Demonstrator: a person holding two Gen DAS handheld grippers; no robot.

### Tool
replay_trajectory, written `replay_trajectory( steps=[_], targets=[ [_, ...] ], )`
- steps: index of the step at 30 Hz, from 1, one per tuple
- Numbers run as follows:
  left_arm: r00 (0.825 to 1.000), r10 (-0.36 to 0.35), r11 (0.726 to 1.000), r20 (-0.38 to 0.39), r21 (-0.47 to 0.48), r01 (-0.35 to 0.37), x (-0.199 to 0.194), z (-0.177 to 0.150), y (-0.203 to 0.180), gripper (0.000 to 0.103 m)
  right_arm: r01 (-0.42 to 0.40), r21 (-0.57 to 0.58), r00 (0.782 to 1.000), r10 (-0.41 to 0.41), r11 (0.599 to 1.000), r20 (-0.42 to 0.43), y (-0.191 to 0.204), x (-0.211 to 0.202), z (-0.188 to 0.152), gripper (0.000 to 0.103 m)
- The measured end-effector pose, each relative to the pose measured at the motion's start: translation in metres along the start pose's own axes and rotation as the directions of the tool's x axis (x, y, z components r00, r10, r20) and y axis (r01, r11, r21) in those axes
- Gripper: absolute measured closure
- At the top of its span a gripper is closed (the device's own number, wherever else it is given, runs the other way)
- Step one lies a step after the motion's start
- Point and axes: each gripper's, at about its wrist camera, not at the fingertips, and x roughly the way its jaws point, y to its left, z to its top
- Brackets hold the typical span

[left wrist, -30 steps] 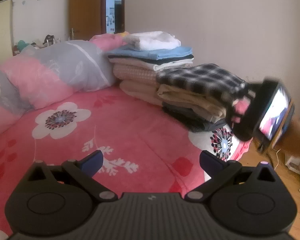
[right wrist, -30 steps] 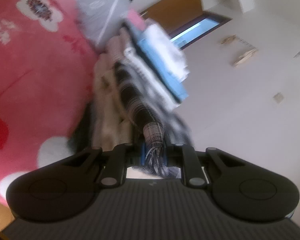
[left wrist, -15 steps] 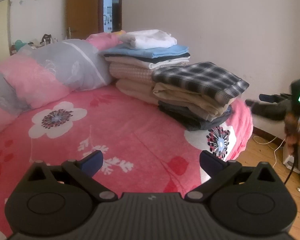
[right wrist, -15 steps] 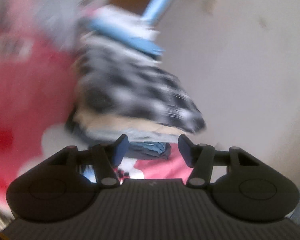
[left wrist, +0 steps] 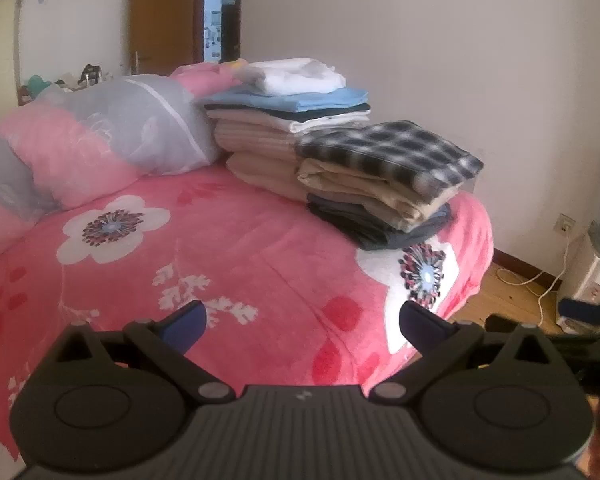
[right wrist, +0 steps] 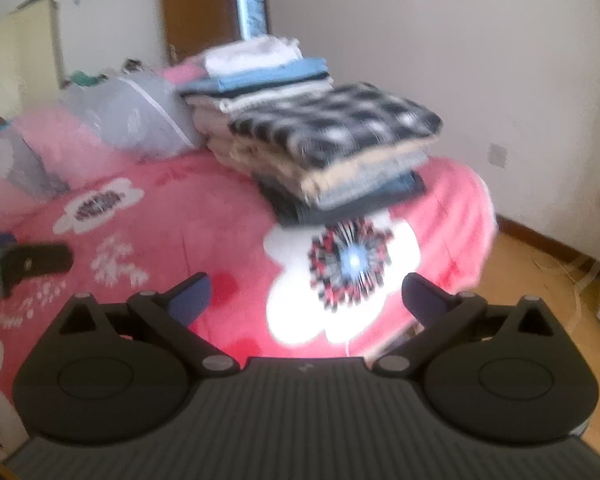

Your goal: Fold clothes

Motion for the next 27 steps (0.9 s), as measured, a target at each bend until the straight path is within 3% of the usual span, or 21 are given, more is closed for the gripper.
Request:
replay_trajectory(
  steps=[4,9,19,27],
  targets=[
    [1.000,-0.004,1.000,0.010,0.009,0.004,-0.013,-0.004,-0.005,0.000,0.132,0.030,0.991,-0.131,0.991,-0.038,0.019,-0.016,-0.006,0.001],
    [0.999,-0.003,1.000,0.038,0.015,0.003,-0.026,-0.002,-0.009,0.000,0.225,0.034,0.974,-0.224,0.974,-0.043,0.033,-0.032,-0.003,0.001],
    [0.998,-0.005,1.000,0.068,0.022,0.004,-0.044,0.000,-0.013,0.000,0.289,0.020,0.957,-0.289,0.957,0.030,0.046,-0.062,0.004,0.001],
    [0.997,0.005,1.000,0.075,0.011,-0.006,-0.045,0.001,-0.008,0.000,0.291,-0.052,0.956,-0.288,0.955,0.061,0.061,-0.070,0.007,0.001]
  ],
)
